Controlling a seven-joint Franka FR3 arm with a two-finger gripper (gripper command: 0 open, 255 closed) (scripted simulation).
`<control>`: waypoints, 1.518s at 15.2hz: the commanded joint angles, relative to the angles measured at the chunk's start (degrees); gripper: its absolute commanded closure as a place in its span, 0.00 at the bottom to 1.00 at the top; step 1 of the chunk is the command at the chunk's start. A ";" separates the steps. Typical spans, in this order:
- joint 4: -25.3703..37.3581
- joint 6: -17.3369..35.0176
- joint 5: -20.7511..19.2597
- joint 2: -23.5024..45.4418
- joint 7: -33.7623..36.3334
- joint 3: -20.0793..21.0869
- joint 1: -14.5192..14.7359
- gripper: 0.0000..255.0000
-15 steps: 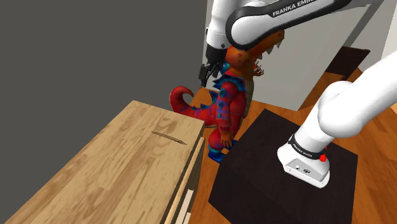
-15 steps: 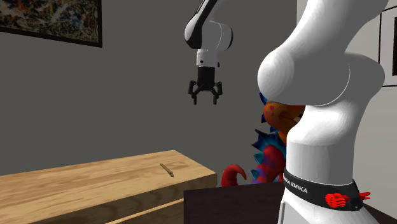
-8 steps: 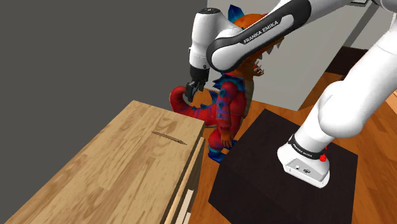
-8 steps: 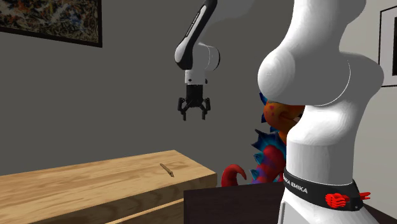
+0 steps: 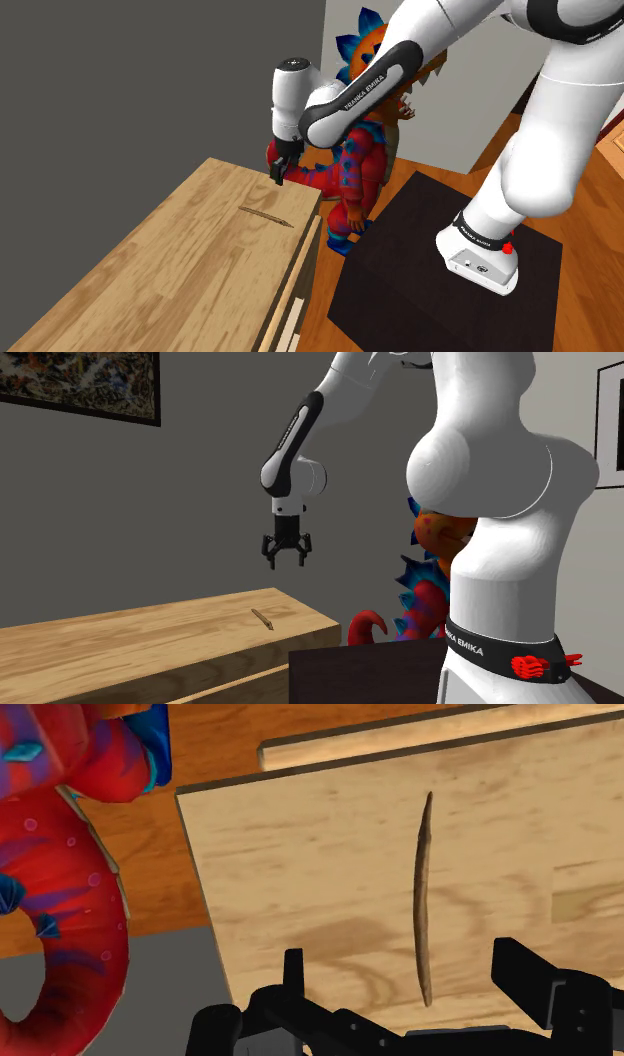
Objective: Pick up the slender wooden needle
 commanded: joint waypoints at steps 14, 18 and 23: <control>17.86 5.78 -10.60 26.54 6.09 -4.18 8.91 0.00; 18.84 7.52 -11.37 29.22 6.71 -5.05 9.56 0.00; 19.01 7.82 -11.50 29.69 6.84 -5.20 9.69 1.00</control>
